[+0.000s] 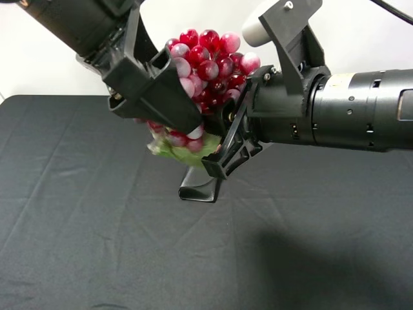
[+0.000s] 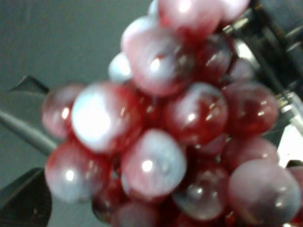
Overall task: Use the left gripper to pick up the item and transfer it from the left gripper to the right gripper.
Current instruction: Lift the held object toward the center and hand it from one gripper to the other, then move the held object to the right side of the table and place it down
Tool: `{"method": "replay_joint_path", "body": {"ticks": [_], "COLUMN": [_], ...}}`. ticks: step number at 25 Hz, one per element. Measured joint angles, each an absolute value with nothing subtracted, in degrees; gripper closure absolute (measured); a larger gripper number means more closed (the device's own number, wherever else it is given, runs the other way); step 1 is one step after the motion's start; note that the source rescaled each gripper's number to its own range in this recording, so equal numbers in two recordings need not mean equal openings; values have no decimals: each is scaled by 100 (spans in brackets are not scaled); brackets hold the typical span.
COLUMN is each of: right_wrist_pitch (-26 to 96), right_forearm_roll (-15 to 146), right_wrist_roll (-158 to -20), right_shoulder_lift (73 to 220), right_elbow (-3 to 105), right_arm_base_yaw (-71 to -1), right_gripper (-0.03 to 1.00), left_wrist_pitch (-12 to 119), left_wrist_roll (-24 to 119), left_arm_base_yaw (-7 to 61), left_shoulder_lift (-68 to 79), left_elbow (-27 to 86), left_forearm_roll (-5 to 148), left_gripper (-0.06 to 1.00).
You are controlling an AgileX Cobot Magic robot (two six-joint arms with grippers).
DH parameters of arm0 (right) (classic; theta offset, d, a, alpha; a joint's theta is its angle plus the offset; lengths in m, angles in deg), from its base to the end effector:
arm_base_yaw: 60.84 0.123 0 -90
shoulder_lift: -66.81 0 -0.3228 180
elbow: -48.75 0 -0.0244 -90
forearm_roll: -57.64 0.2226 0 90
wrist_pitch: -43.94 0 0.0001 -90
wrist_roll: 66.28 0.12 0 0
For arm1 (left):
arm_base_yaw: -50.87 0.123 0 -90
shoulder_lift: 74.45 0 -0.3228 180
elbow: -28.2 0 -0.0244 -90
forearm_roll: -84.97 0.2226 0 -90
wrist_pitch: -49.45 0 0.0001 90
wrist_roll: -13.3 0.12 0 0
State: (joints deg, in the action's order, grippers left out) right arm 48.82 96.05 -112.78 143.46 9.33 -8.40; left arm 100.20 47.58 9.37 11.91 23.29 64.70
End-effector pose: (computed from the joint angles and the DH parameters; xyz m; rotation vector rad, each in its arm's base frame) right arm 0.1556 0.1920 0.3157 -0.9720 1.7322 0.4535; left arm 0.1857 -0.2073 0.3757 1.3834 2.0399 -0.4886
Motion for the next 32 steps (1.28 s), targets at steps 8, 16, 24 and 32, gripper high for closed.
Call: {"method": "replay_joint_path", "body": {"ticks": [8,16,24,32], "right_wrist_pitch": [4882,4882,4888,4884], "right_forearm_roll": [9600,9600,9600,9600], "right_wrist_roll": [-11278,-11278,-11278,-11277], "right_shoulder_lift": [14346,14346,14384,14384], "right_elbow": [933,933,933,933], "right_arm_base_yaw": [-840,-840,-840,-840], "right_gripper": [84,86,86,86], "left_wrist_pitch": [10151,10607,11617,11634], "left_wrist_roll": [4265,3308,2839,2605], "left_arm_base_yaw": [1012,1543,1694,1694], "left_shoulder_lift": [852,89,-557,-1689], "left_elbow": [2340,2346,2350,1858], "left_forearm_roll": [6674,7081,7475,7564], "left_gripper": [-5,-5,-5,-5]}}
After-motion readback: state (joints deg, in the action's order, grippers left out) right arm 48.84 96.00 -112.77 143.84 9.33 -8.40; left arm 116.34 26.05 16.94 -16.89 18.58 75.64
